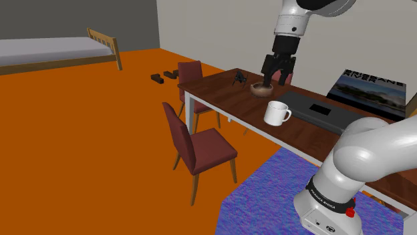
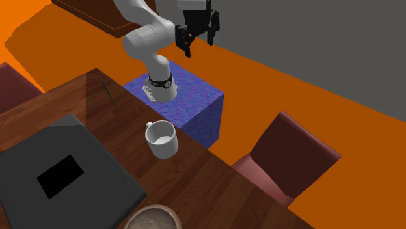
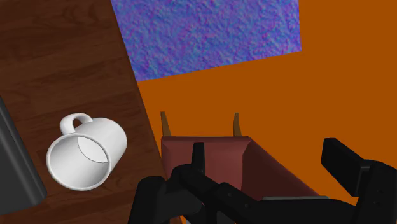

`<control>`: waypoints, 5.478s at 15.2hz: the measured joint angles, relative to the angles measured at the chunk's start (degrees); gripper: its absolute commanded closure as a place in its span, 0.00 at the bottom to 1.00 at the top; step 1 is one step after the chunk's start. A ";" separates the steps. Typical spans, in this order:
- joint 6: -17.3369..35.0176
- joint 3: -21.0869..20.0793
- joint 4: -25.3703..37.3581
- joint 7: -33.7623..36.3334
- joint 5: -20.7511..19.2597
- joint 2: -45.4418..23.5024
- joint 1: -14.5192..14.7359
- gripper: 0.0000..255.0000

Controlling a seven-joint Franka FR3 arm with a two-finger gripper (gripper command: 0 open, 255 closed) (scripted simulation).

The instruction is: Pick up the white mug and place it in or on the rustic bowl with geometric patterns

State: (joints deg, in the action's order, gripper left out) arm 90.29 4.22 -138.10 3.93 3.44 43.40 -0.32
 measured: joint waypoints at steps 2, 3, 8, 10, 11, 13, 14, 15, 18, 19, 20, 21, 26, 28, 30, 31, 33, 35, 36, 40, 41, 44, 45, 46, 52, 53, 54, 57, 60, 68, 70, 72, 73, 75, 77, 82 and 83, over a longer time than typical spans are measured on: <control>0.69 0.34 -0.63 -0.56 -0.42 0.02 -0.15 0.00; 2.00 0.91 -1.71 -1.48 -1.10 -0.10 -0.40 0.00; 9.43 4.96 -6.60 -7.41 -5.59 -1.49 -2.27 0.00; 12.77 6.91 -8.22 -10.05 -7.55 -2.58 -3.15 0.00; 14.94 7.75 -9.05 -11.12 -8.34 -3.66 -3.42 0.00; 18.39 9.70 -9.91 -13.58 -10.05 -5.52 -4.20 0.00; 20.28 10.69 -9.85 -14.79 -10.76 -7.08 -4.44 0.00; 21.98 11.47 -10.56 -15.79 -11.48 -7.66 -4.78 0.00; 27.72 14.60 -11.56 -19.48 -13.64 -11.20 -5.80 0.00; 30.09 15.79 -11.48 -20.79 -14.12 -13.23 -5.93 0.00; 32.33 16.94 -11.21 -22.12 -14.50 -15.30 -6.01 0.00; 33.73 17.70 -11.13 -23.11 -14.81 -16.39 -6.14 0.00; 39.11 19.34 -12.50 -24.55 -15.05 -20.00 -6.10 0.00; 41.03 19.54 -13.28 -24.50 -14.91 -21.15 -5.88 0.00; 42.18 19.84 -13.72 -24.71 -14.89 -21.85 -5.87 0.00; 42.40 19.88 -13.84 -24.73 -14.89 -21.96 -5.87 0.00; 42.58 19.92 -13.93 -24.76 -14.90 -22.03 -5.88 0.00; 42.62 19.93 -13.94 -24.76 -14.90 -22.05 -5.88 0.00; 42.63 19.93 -13.94 -24.76 -14.90 -22.06 -5.88 1.00; 42.64 19.93 -13.94 -24.77 -14.89 -22.06 -5.88 1.00; 42.64 19.94 -13.94 -24.77 -14.89 -22.06 -5.88 1.00; 42.63 19.94 -13.94 -24.77 -14.90 -22.06 -5.88 1.00; 42.63 19.94 -13.94 -24.77 -14.90 -22.06 -5.88 1.00; 42.63 19.94 -13.94 -24.77 -14.90 -22.06 -5.88 1.00; 38.03 19.09 -11.98 -24.42 -15.06 -19.37 -6.11 1.00; 37.07 18.89 -11.38 -24.33 -14.98 -19.01 -6.06 1.00; 36.15 18.68 -11.03 -24.23 -15.01 -18.43 -6.11 1.00; 33.42 18.31 -9.75 -24.25 -15.08 -16.95 -6.30 1.00; 30.76 17.70 -8.31 -23.98 -14.94 -15.74 -6.26 1.00; 23.92 16.55 -3.53 -23.91 -14.43 -13.65 -6.13 1.00; 22.32 16.32 -2.35 -23.94 -14.32 -13.23 -6.11 1.00; 20.62 16.07 -0.98 -23.97 -14.19 -12.89 -6.07 1.00; 19.98 15.97 -0.62 -23.98 -14.18 -12.61 -6.10 1.00; 18.55 15.77 0.77 -24.00 -14.00 -12.58 -5.99 1.00; 16.76 15.46 2.25 -23.97 -13.84 -12.26 -5.93 1.00; 15.26 17.23 8.89 -26.28 -12.89 -17.27 -5.34 1.00; 15.36 17.75 10.72 -26.86 -12.39 -19.22 -5.03 1.00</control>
State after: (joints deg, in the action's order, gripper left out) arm 105.65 21.97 -127.38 -22.93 -8.95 24.18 -5.35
